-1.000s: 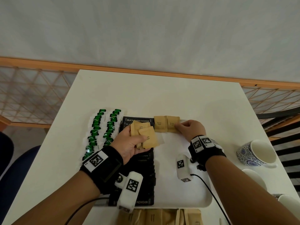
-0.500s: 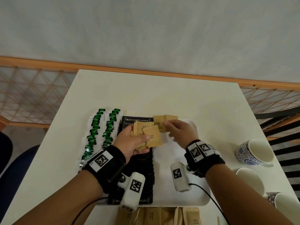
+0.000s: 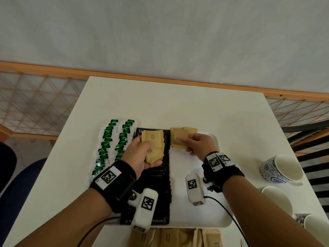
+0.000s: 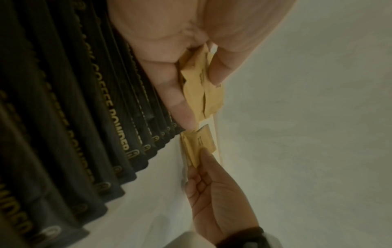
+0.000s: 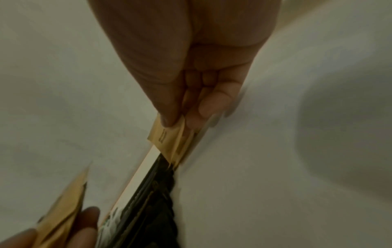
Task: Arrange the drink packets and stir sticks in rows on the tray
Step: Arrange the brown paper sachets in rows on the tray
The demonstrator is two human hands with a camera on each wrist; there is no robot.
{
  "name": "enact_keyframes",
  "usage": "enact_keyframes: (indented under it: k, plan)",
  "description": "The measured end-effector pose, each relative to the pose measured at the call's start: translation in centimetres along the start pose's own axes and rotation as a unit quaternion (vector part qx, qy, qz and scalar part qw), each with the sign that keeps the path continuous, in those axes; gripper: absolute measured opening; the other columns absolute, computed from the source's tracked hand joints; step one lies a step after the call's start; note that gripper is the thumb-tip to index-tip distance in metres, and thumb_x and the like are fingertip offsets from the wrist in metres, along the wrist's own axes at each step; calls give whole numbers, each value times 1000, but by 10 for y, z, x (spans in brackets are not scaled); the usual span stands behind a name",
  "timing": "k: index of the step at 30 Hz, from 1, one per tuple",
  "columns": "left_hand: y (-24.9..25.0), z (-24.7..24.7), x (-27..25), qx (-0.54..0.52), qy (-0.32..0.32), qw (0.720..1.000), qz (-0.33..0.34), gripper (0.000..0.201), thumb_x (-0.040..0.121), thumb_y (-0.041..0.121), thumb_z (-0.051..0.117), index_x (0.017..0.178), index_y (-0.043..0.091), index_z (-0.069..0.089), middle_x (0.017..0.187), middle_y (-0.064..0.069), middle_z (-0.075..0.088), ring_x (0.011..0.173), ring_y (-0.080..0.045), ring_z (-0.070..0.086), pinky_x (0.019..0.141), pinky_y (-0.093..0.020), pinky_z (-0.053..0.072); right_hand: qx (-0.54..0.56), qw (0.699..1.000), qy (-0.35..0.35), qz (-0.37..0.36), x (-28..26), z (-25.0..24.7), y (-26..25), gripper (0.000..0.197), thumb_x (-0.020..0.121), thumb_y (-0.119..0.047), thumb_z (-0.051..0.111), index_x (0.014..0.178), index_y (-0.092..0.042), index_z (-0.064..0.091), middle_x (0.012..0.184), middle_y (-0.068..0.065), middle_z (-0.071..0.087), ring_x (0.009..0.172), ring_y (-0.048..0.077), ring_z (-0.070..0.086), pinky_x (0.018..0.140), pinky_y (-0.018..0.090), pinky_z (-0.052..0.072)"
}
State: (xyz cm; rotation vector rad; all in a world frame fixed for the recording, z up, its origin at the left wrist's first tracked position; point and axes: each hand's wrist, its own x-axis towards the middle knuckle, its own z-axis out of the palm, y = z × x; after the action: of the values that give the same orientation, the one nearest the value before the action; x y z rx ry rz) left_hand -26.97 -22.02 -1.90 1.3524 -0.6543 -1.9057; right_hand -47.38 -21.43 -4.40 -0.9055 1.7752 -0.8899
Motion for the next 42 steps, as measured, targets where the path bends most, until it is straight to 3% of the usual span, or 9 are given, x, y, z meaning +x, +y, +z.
enact_keyframes:
  k: [6, 13, 18, 24, 28, 32, 35, 40, 42]
  plan:
    - [0, -2, 1, 20, -5, 1000, -5, 16, 96, 11, 51, 108, 19, 57, 113, -16, 62, 94, -32, 65, 63, -40, 60, -76, 997, 30, -9, 12, 10, 0, 15, 80, -30, 74, 77, -20, 64, 63, 0, 65, 58, 14, 57, 64, 31, 52]
    - [-3, -4, 1, 41, -6, 999, -14, 18, 95, 11, 52, 112, 18, 56, 112, -15, 63, 96, -34, 65, 62, -40, 60, -189, 979, 67, -26, 14, 12, 3, 26, 79, -41, 72, 73, -21, 58, 80, 1, 70, 71, 14, 60, 61, 23, 45]
    - [-6, -1, 3, 52, -5, 999, -14, 26, 95, 12, 54, 120, 18, 54, 113, -14, 64, 88, -30, 66, 62, -41, 60, -210, 975, 63, -27, 14, 10, 2, 26, 80, -40, 71, 73, -21, 56, 84, 1, 70, 78, 14, 61, 65, 24, 44]
    - [-9, 0, 4, 75, -6, 997, -10, 17, 93, 12, 57, 105, 25, 57, 113, -12, 63, 87, -28, 66, 58, -39, 60, -168, 983, 64, -49, 6, 10, -1, 23, 83, -40, 68, 78, -20, 58, 83, 0, 67, 72, 11, 57, 64, 22, 43]
    - [-10, 3, 3, 97, -6, 995, -5, 17, 92, 14, 60, 104, 25, 58, 113, -11, 63, 90, -28, 66, 57, -37, 59, -78, 993, -13, -94, -12, 18, -9, 16, 90, -41, 60, 91, -27, 68, 83, -6, 69, 76, 9, 62, 72, 25, 50]
    - [-12, 6, 2, 112, -4, 994, 3, 18, 90, 15, 63, 104, 26, 59, 111, -9, 64, 90, -27, 66, 58, -35, 57, -73, 985, -89, -125, -26, 20, -20, 14, 89, -29, 65, 100, -26, 72, 81, -18, 67, 70, -9, 59, 69, 8, 44]
    - [-12, 8, 0, 103, -4, 995, 10, 18, 90, 15, 63, 102, 27, 59, 109, -8, 65, 89, -26, 67, 56, -34, 58, -46, 988, -103, -101, -29, 13, -21, 13, 85, -25, 70, 97, -22, 71, 76, -11, 67, 64, -1, 58, 59, 12, 43]
    - [-11, 13, -3, 73, -7, 997, 10, 14, 90, 14, 63, 101, 23, 60, 103, -7, 67, 84, -24, 68, 55, -34, 59, -8, 990, -142, -15, -35, 6, -14, 17, 80, -26, 75, 85, -13, 64, 79, -2, 69, 70, 8, 65, 61, 19, 49]
    - [-13, 15, -4, 85, -12, 996, 4, 16, 90, 13, 63, 103, 22, 59, 106, -7, 66, 86, -25, 67, 55, -34, 58, 69, 990, -123, -5, -34, 4, -13, 12, 83, -21, 72, 85, -13, 62, 81, 1, 71, 71, 12, 67, 61, 21, 50]
